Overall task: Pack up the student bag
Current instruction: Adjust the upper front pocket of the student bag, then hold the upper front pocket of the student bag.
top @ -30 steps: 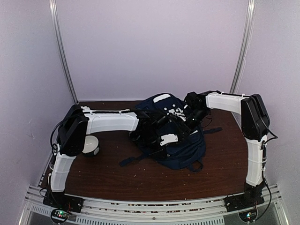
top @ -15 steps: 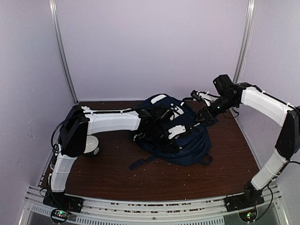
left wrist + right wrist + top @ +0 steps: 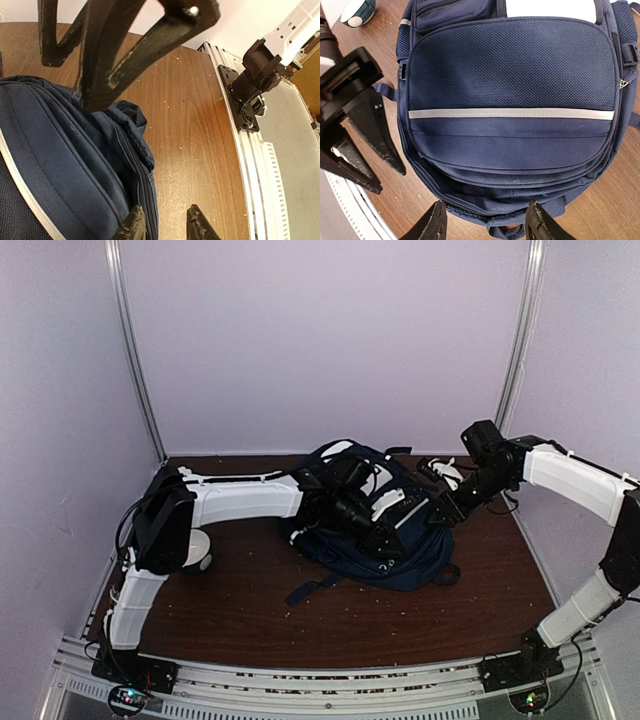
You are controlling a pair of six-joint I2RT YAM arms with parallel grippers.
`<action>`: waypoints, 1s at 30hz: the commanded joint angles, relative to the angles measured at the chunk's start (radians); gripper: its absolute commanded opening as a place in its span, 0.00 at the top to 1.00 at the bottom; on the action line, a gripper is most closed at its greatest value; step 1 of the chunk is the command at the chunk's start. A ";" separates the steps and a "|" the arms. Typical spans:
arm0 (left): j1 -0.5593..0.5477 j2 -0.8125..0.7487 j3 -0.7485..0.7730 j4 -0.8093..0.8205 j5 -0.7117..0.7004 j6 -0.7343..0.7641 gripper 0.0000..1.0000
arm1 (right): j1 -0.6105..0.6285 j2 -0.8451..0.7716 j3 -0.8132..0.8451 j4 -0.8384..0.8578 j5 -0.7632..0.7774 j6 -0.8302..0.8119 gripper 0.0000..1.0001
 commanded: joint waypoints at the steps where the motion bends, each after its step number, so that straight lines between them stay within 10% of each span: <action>1: 0.014 -0.059 -0.030 0.031 -0.037 0.021 0.70 | 0.021 -0.043 -0.034 -0.016 0.011 0.002 0.46; 11: 0.114 -0.387 -0.542 0.389 -0.351 0.119 0.65 | 0.153 0.077 -0.068 0.038 -0.067 0.071 0.58; 30: 0.114 -0.426 -0.662 0.503 -0.469 -0.030 0.65 | 0.274 0.296 -0.004 0.153 -0.020 0.305 0.54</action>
